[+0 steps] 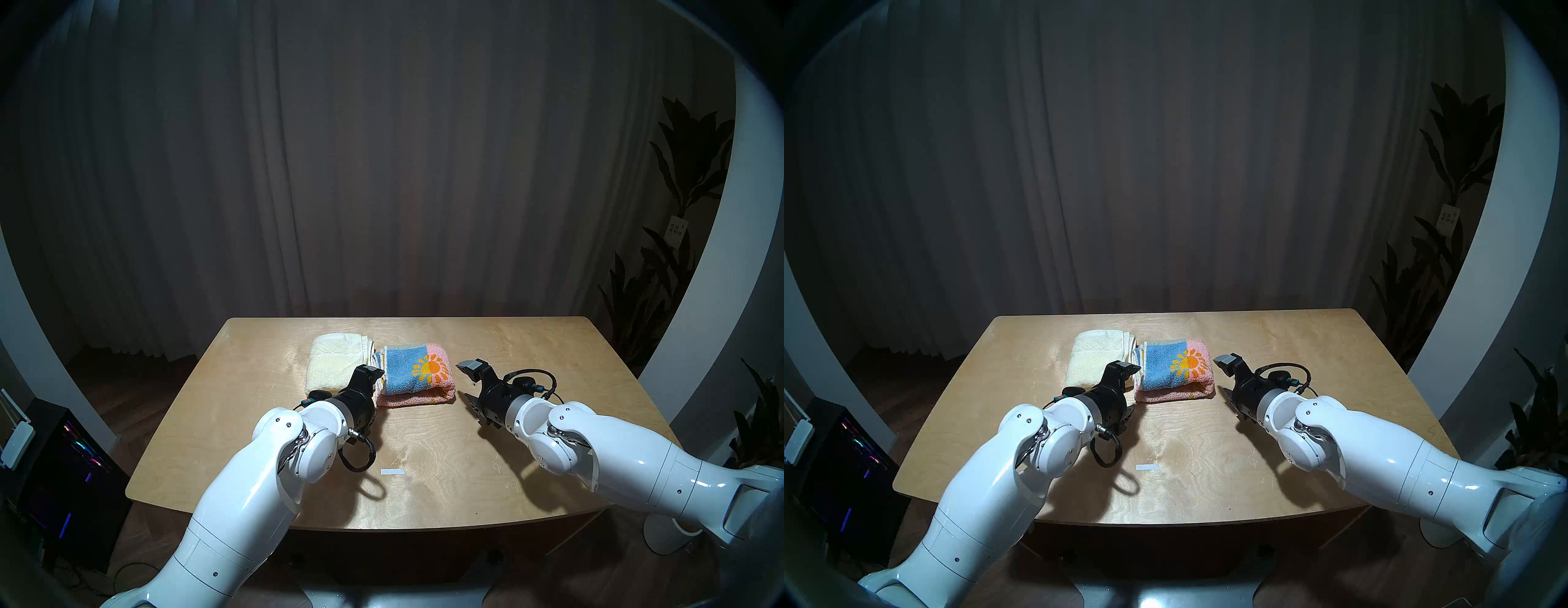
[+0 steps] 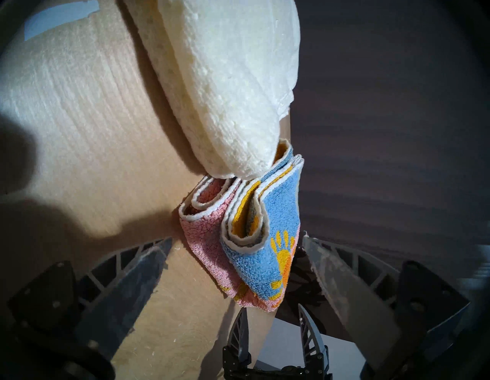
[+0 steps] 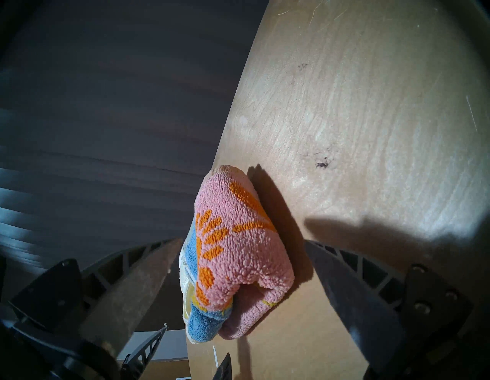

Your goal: Fold each towel twice and stack them on table

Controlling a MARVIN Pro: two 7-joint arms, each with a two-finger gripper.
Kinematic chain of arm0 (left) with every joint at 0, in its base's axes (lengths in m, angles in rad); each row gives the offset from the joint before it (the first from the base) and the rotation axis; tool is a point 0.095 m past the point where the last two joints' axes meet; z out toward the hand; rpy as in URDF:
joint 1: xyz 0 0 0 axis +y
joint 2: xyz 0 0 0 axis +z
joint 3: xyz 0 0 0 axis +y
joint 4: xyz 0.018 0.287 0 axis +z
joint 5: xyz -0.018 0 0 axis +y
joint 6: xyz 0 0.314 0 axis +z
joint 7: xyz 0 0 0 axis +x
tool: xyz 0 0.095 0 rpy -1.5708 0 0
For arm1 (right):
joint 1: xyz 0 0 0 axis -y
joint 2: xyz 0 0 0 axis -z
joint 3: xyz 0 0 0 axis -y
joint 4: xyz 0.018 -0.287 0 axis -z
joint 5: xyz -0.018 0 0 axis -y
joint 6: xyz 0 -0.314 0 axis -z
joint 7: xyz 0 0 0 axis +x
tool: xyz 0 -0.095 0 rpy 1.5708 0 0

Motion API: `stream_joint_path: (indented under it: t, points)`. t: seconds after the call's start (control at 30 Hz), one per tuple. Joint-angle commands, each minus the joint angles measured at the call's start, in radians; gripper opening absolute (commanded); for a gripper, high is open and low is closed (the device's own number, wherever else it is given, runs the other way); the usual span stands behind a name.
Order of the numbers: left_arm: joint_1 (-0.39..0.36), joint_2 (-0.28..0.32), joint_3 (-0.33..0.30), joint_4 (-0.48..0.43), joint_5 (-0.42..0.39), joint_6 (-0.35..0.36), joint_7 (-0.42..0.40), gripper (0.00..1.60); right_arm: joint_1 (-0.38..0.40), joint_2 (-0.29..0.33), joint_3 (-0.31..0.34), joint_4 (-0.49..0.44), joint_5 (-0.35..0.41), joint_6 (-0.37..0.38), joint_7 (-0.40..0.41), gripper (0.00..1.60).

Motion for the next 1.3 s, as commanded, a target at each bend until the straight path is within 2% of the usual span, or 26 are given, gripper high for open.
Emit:
stream_joint_path:
  t: [0.0, 0.9, 1.27]
  points:
    - [-0.065, -0.011, 0.009, 0.018, 0.001, 0.031, -0.006, 1.6, 0.041, -0.038, 0.001, 0.012, -0.016, 0.015, -0.001, 1.6]
    - [-0.135, -0.029, 0.018, 0.138, 0.008, 0.085, -0.046, 1.6, 0.073, -0.133, 0.002, 0.109, -0.021, 0.068, -0.006, 1.6]
    - [-0.156, -0.034, 0.014, 0.193, 0.011, 0.136, -0.106, 1.6, 0.085, -0.173, -0.001, 0.158, -0.027, 0.078, -0.007, 1.6]
